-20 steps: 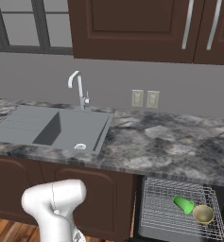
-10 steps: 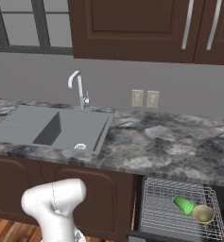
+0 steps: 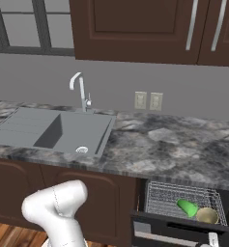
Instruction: Pick up the cup and bowl from the counter, place them in the dishwasher, and close the dishwasher door.
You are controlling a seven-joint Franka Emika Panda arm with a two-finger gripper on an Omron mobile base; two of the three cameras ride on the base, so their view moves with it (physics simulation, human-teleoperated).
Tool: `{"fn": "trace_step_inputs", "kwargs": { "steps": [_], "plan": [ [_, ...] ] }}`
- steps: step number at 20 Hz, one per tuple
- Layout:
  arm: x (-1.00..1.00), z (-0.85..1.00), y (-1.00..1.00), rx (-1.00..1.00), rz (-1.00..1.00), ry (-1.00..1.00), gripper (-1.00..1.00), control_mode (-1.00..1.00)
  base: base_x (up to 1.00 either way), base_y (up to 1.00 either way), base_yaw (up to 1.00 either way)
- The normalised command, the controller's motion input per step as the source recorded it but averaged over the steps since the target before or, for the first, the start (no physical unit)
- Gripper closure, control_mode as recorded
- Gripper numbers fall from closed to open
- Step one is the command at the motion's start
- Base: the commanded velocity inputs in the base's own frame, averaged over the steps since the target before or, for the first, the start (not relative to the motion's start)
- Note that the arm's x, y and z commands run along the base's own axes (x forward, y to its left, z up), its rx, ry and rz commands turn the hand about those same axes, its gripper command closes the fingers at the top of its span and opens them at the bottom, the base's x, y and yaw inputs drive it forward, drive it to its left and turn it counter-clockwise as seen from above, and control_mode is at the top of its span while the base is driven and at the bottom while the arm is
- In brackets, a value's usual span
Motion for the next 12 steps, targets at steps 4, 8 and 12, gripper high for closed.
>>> {"fn": "trace_step_inputs", "kwargs": {
  "steps": [4,8,12],
  "plan": [
    [0.88,-0.23,-0.24,0.05,0.00,0.00,-1.00,-1.00,0.00,0.00,0.00],
    [0.63,-0.61,-0.11,0.01,0.00,0.00,-1.00,-1.00,0.00,0.00,0.00],
    [0.56,-0.79,-0.08,0.00,0.00,0.00,-1.00,-1.00,0.00,0.00,0.00]
  ]
}}
